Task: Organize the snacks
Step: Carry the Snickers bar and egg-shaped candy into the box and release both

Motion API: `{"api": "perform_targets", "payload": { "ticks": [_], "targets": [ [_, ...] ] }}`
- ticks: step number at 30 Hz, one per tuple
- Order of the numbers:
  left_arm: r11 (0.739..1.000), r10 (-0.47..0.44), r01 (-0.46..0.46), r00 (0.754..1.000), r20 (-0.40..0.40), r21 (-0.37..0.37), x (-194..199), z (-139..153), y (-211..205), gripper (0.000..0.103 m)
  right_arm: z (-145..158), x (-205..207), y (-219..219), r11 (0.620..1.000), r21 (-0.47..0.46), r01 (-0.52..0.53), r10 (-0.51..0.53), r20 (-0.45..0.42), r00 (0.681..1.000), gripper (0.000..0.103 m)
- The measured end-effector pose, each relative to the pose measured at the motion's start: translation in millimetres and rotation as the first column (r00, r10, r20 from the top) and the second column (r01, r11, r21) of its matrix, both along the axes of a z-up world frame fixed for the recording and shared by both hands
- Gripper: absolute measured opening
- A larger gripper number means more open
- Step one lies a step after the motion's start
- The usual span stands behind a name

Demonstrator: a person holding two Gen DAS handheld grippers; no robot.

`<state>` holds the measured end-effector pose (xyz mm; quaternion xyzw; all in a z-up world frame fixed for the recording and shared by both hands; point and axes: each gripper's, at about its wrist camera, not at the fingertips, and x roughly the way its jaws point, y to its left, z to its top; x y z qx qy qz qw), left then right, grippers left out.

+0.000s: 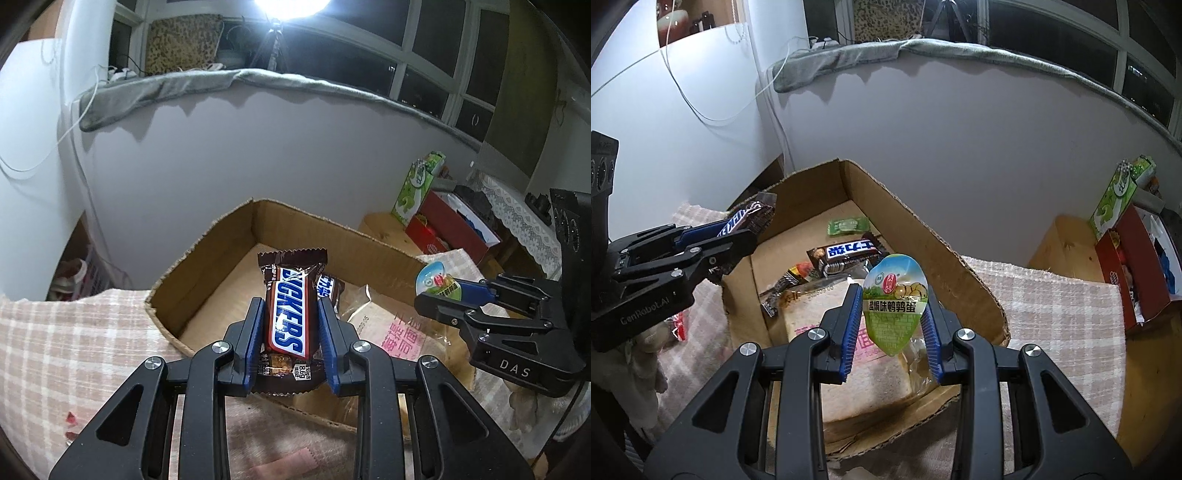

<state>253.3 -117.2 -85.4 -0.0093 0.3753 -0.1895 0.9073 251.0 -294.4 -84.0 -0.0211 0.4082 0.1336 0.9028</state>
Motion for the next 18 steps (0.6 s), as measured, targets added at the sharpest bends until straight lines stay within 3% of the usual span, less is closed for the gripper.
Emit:
{"api": "perform_targets", "payload": {
  "ticks": [7, 8, 9, 11, 12, 18],
  "targets": [
    [1.000, -0.006, 0.006, 1.000, -0.013, 0.020, 3.1, -3.1, -5.9, 0.029, -7.1, 4.0, 1.1, 1.000, -0.016, 0.003, -0.003, -0.011, 1.000, 0.033],
    [1.000, -0.005, 0.005, 1.000, -0.015, 0.018, 3.6, -2.8, -5.7, 0.035, -7.1, 3.9, 1.4, 1.000, -0.020, 0.005, -0.005, -0.009, 1.000, 0.035],
    [1.000, 0.000, 0.000, 1.000, -0.011, 0.016, 3.4, -1.9, -4.9, 0.045, -7.2, 3.6, 1.6, 1.000, -0.022, 0.007, -0.007, -0.010, 1.000, 0.043],
    [1.000, 0.008, -0.008, 1.000, -0.002, 0.011, 2.0, 0.8, -2.7, 0.048, -4.9, 2.2, 1.3, 1.000, -0.020, 0.012, -0.012, 0.004, 1.000, 0.061],
    [1.000, 0.008, -0.008, 1.000, -0.003, 0.008, 1.8, 1.3, -1.7, 0.048, -3.0, 0.7, 1.3, 1.000, -0.022, 0.016, -0.015, 0.017, 1.000, 0.065],
    [1.000, 0.013, -0.013, 1.000, 0.010, 0.000, -3.4, 8.9, 3.8, 0.048, 9.1, -6.5, 2.5, 1.000, -0.021, 0.015, -0.014, 0.046, 0.999, 0.066]
  ]
}}
